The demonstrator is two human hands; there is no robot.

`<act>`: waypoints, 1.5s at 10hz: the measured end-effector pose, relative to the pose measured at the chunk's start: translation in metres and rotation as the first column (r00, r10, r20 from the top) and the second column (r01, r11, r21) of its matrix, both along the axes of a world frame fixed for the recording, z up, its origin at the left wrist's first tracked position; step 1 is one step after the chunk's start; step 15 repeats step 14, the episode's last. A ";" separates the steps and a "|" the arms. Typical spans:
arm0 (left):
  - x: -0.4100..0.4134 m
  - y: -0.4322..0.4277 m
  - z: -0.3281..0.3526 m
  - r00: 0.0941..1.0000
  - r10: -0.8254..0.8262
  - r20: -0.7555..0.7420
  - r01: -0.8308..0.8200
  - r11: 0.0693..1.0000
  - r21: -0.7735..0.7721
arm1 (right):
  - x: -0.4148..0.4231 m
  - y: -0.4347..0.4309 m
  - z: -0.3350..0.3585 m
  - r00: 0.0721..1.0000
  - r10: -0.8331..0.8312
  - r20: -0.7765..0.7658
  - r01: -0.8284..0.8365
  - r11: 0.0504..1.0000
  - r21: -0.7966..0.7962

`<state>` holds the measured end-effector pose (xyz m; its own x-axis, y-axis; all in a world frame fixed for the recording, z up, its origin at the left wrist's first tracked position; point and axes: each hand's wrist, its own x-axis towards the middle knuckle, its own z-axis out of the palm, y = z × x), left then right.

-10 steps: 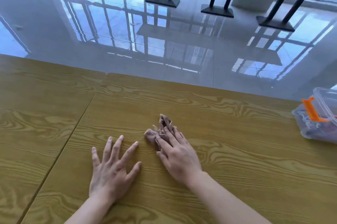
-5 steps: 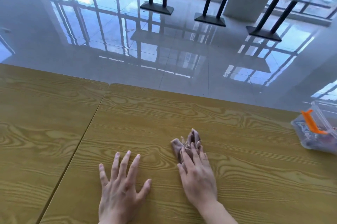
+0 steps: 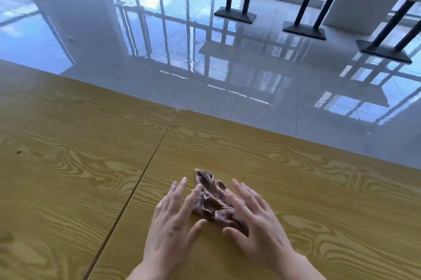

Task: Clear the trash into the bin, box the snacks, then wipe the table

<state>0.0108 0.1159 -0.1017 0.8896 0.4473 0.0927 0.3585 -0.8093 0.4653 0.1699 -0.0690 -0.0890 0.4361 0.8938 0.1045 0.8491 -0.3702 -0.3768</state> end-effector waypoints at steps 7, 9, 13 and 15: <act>0.063 0.091 -0.007 0.996 -0.012 -0.085 0.030 0.978 0.206 | 0.043 0.117 -0.020 1.000 0.002 -0.015 -0.002 0.999 0.036; 0.082 0.112 -0.008 0.996 -0.016 -0.090 0.033 0.981 0.193 | 0.052 0.140 -0.022 0.997 -0.077 -0.017 0.077 0.996 0.037; 0.093 0.103 0.030 0.951 0.041 -0.308 0.012 0.986 0.167 | 0.053 0.137 0.004 0.975 -0.121 -0.186 0.089 0.981 -0.173; 0.097 0.086 0.052 0.975 0.026 -0.221 0.024 0.975 0.219 | 0.055 0.123 0.028 0.961 -0.172 -0.217 0.151 0.983 -0.108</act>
